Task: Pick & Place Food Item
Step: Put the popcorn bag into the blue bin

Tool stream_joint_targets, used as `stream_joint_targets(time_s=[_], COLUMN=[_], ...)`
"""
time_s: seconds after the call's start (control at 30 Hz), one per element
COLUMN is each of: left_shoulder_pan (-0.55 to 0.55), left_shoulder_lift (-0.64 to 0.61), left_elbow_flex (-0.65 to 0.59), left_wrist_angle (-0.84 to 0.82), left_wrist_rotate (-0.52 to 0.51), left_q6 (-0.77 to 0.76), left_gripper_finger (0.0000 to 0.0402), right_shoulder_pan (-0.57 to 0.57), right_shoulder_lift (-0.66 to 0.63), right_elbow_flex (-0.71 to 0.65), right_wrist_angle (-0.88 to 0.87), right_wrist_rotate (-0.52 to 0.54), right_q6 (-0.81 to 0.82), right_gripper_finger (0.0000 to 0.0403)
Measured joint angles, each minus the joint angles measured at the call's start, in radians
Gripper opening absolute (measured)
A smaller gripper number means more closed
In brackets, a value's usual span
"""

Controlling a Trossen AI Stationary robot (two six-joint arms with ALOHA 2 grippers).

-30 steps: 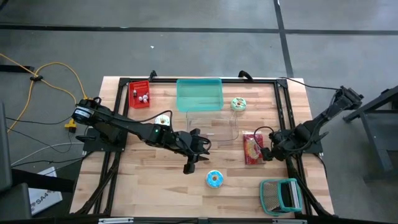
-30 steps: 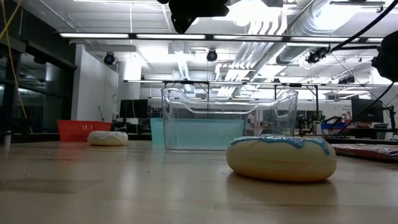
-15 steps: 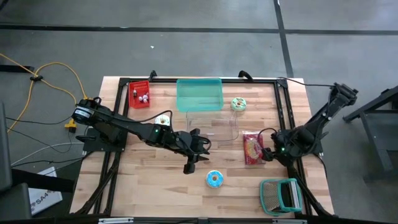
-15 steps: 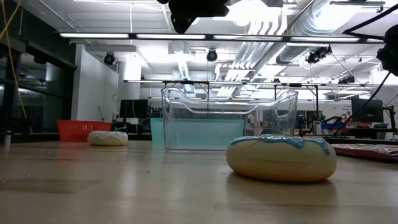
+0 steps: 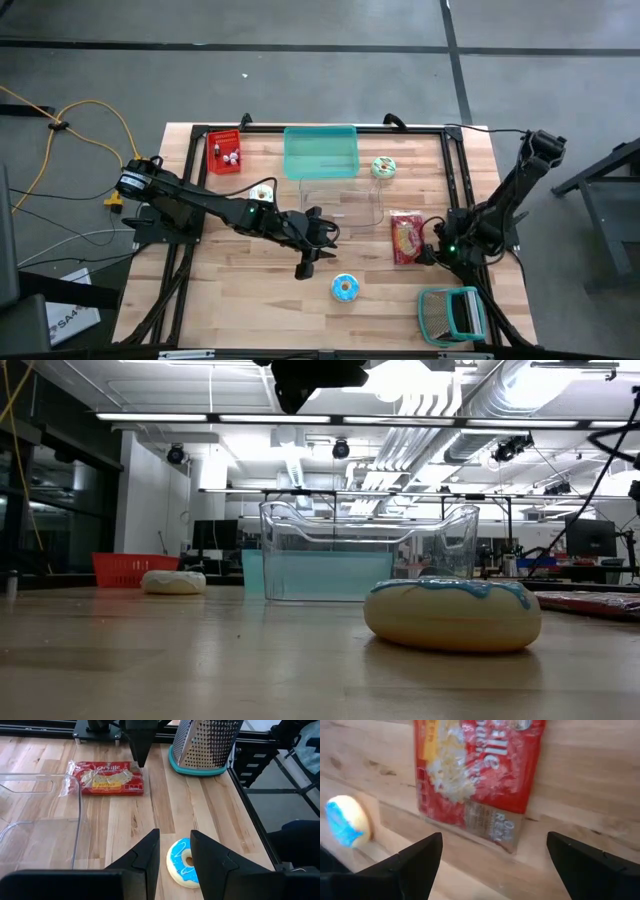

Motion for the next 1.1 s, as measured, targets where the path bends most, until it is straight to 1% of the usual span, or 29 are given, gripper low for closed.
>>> stream_joint_targets(time_s=[0.13, 0.27, 0.4, 0.5, 0.67, 0.87, 1.1], left_shoulder_pan=[0.000, 0.000, 0.000, 0.000, 0.000, 0.000, 0.000], left_shoulder_lift=[0.000, 0.000, 0.000, 0.000, 0.000, 0.000, 0.000], left_elbow_flex=[0.000, 0.000, 0.000, 0.000, 0.000, 0.000, 0.000], left_wrist_angle=[0.000, 0.000, 0.000, 0.000, 0.000, 0.000, 0.000], left_wrist_rotate=[0.000, 0.000, 0.000, 0.000, 0.000, 0.000, 0.000], left_q6=[0.000, 0.000, 0.000, 0.000, 0.000, 0.000, 0.000], left_gripper_finger=[0.0104, 0.0105, 0.0105, 0.0105, 0.0105, 0.0105, 0.0105], right_shoulder_pan=[0.020, 0.041, 0.054, 0.061, 0.061, 0.061, 0.061], right_shoulder_lift=[0.021, 0.022, 0.024, 0.043, 0.091, 0.137, 0.163], right_elbow_flex=[-0.012, -0.016, -0.017, -0.017, -0.015, -0.015, -0.016], right_wrist_angle=[0.019, 0.028, 0.024, 0.027, 0.043, 0.098, 0.109], right_wrist_rotate=[0.031, 0.090, 0.104, 0.138, 0.158, 0.183, 0.201], right_q6=[0.009, 0.009, 0.009, 0.017, 0.034, 0.032, 0.047], right_gripper_finger=[0.0350, 0.0347, 0.0334, 0.0323, 0.0310, 0.0309, 0.0308])
